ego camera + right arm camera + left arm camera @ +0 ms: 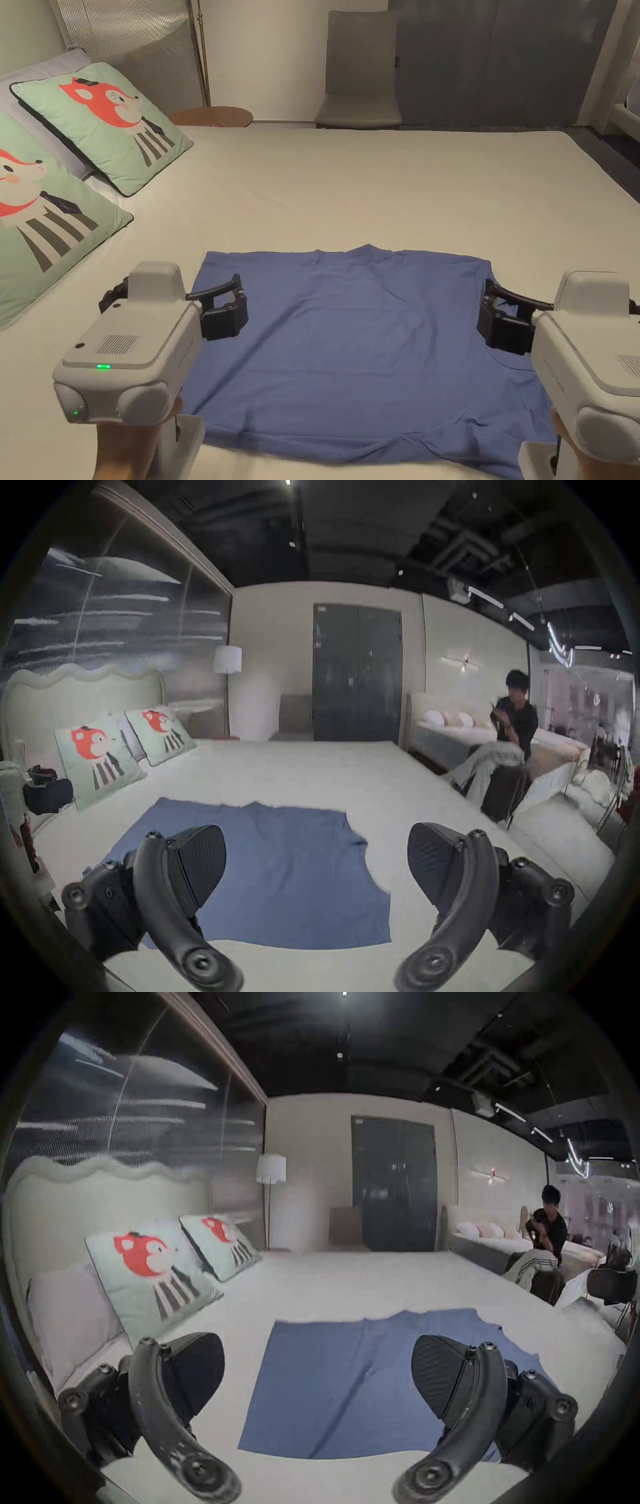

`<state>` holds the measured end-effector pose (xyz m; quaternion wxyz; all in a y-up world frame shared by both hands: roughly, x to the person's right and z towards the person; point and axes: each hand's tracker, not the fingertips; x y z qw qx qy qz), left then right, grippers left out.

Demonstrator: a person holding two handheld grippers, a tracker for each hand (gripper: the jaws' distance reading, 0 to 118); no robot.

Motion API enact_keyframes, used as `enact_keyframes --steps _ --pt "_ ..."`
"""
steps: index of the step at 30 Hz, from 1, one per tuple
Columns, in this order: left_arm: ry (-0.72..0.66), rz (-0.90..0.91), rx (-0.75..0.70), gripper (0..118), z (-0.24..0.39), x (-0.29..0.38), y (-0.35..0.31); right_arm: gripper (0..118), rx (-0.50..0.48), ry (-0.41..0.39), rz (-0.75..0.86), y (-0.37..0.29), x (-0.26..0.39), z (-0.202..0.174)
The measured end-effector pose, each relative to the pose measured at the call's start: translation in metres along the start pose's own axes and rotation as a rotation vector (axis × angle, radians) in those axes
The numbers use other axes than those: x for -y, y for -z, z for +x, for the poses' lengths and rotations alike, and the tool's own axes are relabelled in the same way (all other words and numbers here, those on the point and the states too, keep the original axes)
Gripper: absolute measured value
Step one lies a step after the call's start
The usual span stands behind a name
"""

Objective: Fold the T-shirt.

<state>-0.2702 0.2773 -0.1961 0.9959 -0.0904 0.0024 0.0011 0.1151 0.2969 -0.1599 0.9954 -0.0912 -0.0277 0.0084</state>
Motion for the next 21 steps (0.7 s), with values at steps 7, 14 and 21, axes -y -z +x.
enact_keyframes --steps 7,14,21 --pt "-0.018 0.071 0.029 0 0.018 -0.005 0.0 1 0.019 -0.046 0.078 -0.007 -0.006 -0.016" --pt "-0.013 0.062 0.056 0 0.017 0.0 0.0 0 0.012 -0.061 0.074 0.001 0.001 -0.02" --pt "0.006 -0.266 0.009 1 -0.013 0.028 0.022 1 0.004 -0.04 0.036 -0.002 0.006 -0.016"
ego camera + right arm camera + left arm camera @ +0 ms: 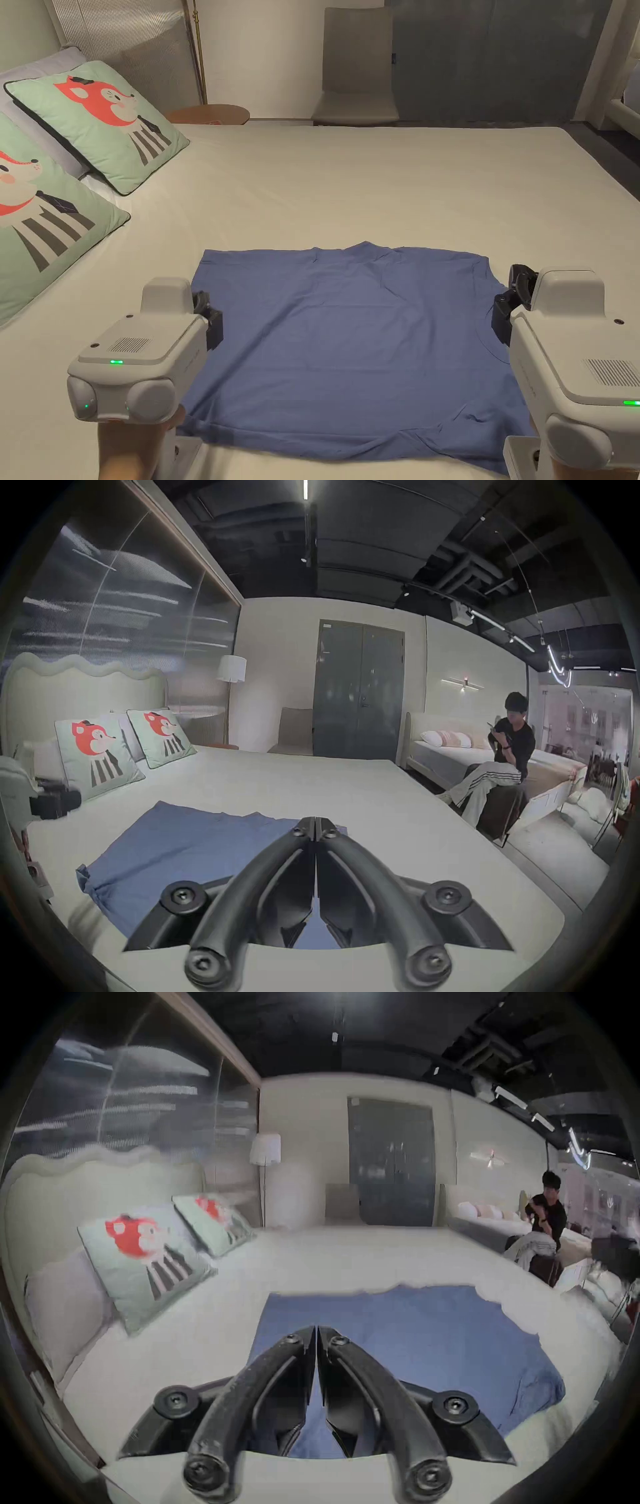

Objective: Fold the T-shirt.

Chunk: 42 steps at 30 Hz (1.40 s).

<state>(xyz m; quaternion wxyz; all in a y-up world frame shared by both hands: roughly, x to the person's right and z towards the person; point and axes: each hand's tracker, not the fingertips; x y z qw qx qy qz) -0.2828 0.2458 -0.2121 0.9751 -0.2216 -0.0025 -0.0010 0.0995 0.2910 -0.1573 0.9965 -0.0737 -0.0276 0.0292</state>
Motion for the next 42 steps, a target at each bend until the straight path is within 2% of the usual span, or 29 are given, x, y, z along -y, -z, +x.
enact_keyframes --steps 6,7,8,10,11,12,18,19,20,21,22,25,29,30,32,34,35,41,42 --pt "-0.106 -0.22 -0.034 2 -0.042 0.048 0.019 1 -0.004 0.013 -0.038 0.007 0.015 0.005" --pt "-0.117 -0.239 -0.052 15 -0.048 0.057 0.019 1 -0.006 0.011 -0.043 0.008 0.016 0.005" --pt "-0.117 -0.261 -0.062 37 -0.053 0.063 0.02 1 -0.006 0.008 -0.047 0.009 0.017 0.005" --pt "-0.12 -0.295 -0.078 92 -0.061 0.075 0.021 1 -0.007 0.006 -0.054 0.009 0.019 0.004" --pt "-0.119 -0.312 -0.083 102 -0.065 0.081 0.023 1 -0.008 0.005 -0.057 0.01 0.02 0.004" --pt "-0.119 -0.312 -0.085 102 -0.066 0.086 0.022 1 -0.01 0.006 -0.063 0.011 0.02 0.004" --pt "-0.078 -0.349 -0.089 97 -0.067 0.107 0.03 1 -0.024 0.006 -0.085 0.01 0.02 0.0" --pt "-0.067 -0.354 -0.082 80 -0.067 0.111 0.033 1 -0.026 0.006 -0.089 0.009 0.021 0.0" --pt "-0.056 -0.36 -0.077 56 -0.066 0.113 0.036 1 -0.027 0.005 -0.092 0.009 0.022 0.001" --pt "-0.038 -0.375 -0.065 25 -0.063 0.116 0.04 1 -0.026 0.003 -0.095 0.009 0.023 0.001" --pt "-0.014 -0.394 -0.048 3 -0.061 0.119 0.043 1 -0.024 0.001 -0.098 0.009 0.024 0.002" --pt "0.031 -0.352 -0.076 2 -0.054 0.122 0.038 1 -0.007 -0.004 -0.119 0.007 0.03 0.007" --pt "-0.007 -0.302 -0.064 2 -0.052 0.109 0.024 2 0.012 0.006 -0.24 0.01 0.055 0.019" --pt "-0.017 -0.29 -0.059 2 -0.053 0.105 0.022 11 0.007 0.011 -0.292 0.011 0.064 0.022" --pt "-0.024 -0.269 -0.047 2 -0.053 0.096 0.015 59 0.004 0.043 -0.393 0.012 0.087 0.032" --pt "-0.034 -0.255 -0.037 2 -0.053 0.088 0.011 99 0.006 0.069 -0.504 0.018 0.119 0.042" --pt "-0.038 -0.249 -0.033 2 -0.052 0.084 0.01 107 0.01 0.071 -0.542 0.019 0.13 0.045" --pt "-0.052 -0.232 -0.028 2 -0.052 0.077 0.008 103 0.038 0.088 -0.627 0.003 0.158 0.047" --pt "-0.06 -0.233 -0.026 2 -0.053 0.077 0.008 98 0.035 0.098 -0.627 0.006 0.166 0.046"
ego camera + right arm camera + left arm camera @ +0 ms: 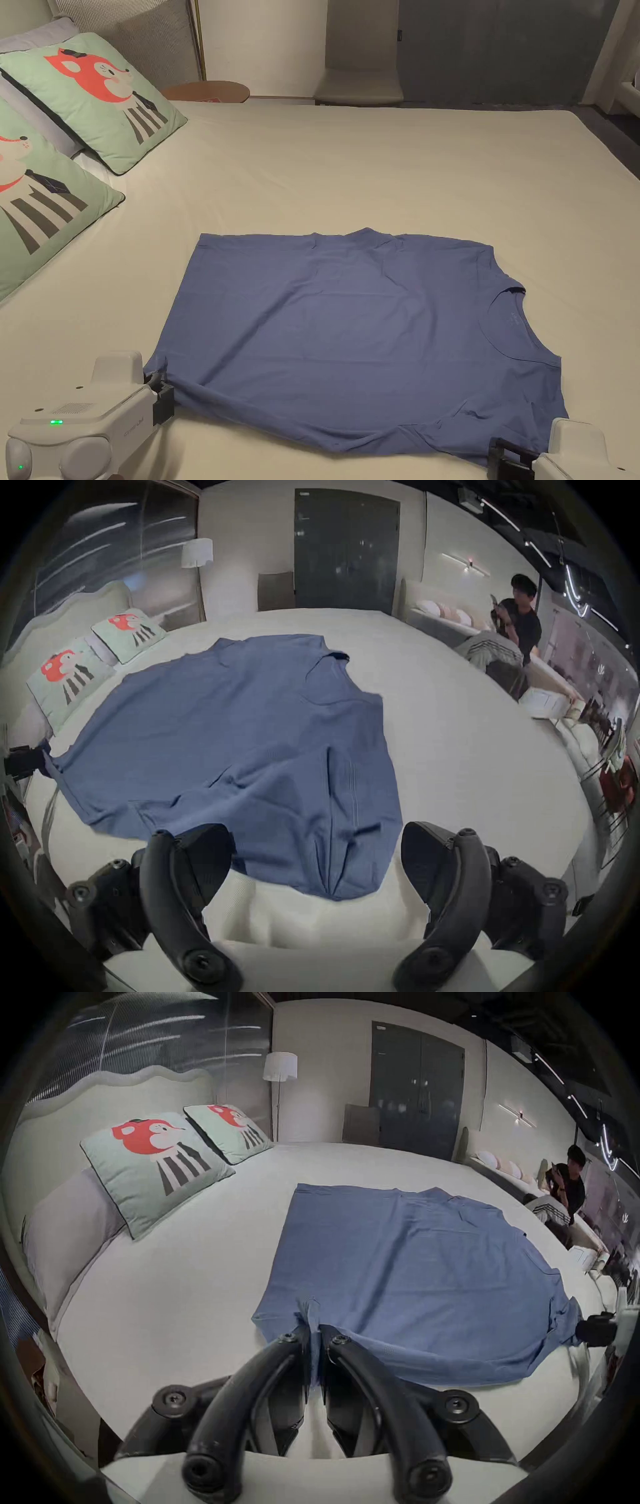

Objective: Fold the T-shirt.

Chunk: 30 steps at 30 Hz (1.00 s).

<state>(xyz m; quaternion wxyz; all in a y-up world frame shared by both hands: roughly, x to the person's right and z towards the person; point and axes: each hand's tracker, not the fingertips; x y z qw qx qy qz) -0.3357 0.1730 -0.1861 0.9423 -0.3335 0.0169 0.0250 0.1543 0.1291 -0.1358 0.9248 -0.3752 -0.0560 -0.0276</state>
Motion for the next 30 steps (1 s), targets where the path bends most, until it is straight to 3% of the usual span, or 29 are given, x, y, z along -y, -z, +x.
enact_keyframes --steps 1,3,11,20,24,30 --pt "-0.004 -0.006 0.003 2 -0.001 0.001 0.003 78 -0.006 0.007 0.008 0.0 0.001 0.0" --pt "-0.001 -0.01 -0.003 2 -0.002 0.002 0.002 4 -0.024 0.013 0.004 0.001 0.0 0.001" --pt "-0.052 -0.003 -0.007 2 -0.006 -0.008 0.008 4 -0.037 0.006 0.095 0.001 -0.023 0.001" --pt "-0.053 0.076 -0.027 2 -0.001 -0.067 0.041 4 -0.041 -0.046 0.264 0.002 -0.125 -0.016" --pt "-0.035 0.075 -0.051 2 0.005 -0.09 0.071 4 -0.018 -0.067 0.278 0.04 -0.155 -0.019" --pt "0.017 -0.021 -0.077 2 0.011 -0.102 0.135 4 0.027 -0.101 0.179 0.108 -0.179 -0.027"
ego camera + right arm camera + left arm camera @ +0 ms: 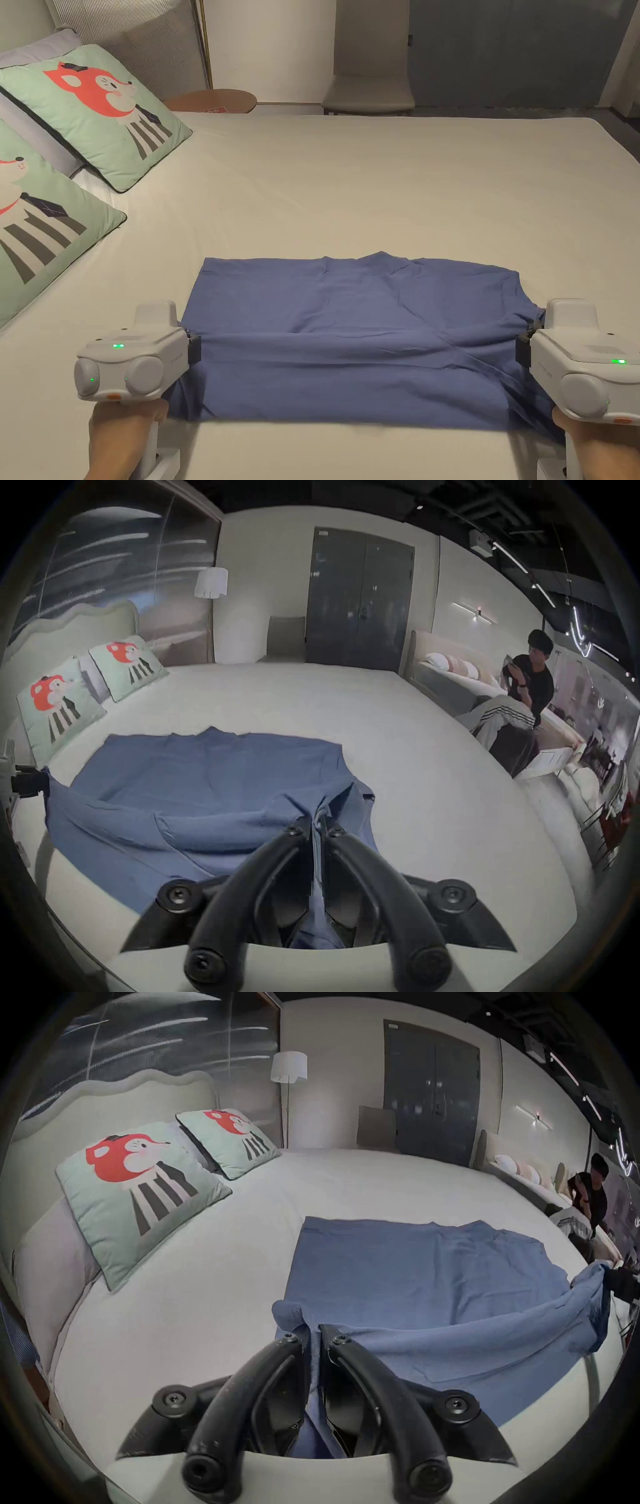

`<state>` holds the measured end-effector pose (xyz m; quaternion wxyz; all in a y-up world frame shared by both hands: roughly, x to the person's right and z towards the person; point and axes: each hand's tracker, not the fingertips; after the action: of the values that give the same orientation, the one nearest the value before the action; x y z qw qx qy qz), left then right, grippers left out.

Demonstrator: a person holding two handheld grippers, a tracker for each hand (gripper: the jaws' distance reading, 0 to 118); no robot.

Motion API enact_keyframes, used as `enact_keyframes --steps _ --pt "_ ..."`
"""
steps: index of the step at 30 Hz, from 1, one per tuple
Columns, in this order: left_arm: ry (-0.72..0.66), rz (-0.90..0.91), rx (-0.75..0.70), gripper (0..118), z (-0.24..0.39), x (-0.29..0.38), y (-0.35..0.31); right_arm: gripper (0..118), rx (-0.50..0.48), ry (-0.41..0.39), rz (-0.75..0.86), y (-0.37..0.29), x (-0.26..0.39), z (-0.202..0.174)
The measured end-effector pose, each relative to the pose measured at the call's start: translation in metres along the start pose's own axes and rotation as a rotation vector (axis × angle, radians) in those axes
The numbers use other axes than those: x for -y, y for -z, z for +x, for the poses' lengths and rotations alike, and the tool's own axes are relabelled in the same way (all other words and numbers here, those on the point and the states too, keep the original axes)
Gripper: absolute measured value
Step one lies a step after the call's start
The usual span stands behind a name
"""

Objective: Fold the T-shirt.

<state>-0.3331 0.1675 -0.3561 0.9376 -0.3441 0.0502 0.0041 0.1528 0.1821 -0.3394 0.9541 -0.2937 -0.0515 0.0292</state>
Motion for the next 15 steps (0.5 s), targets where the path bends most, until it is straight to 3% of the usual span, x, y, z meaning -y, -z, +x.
enact_keyframes --steps 9,11,12,13,15 --pt "0.046 -0.131 -0.01 3 0.014 0.016 0.054 4 -0.013 0.087 -0.216 0.069 0.035 0.004" --pt "0.077 -0.104 -0.02 10 0.016 0.015 0.047 6 -0.018 0.101 -0.187 0.065 0.039 0.006" --pt "0.082 -0.11 -0.021 21 0.017 0.012 0.045 9 -0.016 0.1 -0.177 0.061 0.036 0.007" --pt "0.088 -0.117 -0.02 46 0.018 0.009 0.042 17 -0.015 0.099 -0.183 0.055 0.03 0.007" --pt "0.083 -0.1 -0.022 75 0.018 0.003 0.03 42 -0.02 0.104 -0.158 0.038 0.02 0.009"
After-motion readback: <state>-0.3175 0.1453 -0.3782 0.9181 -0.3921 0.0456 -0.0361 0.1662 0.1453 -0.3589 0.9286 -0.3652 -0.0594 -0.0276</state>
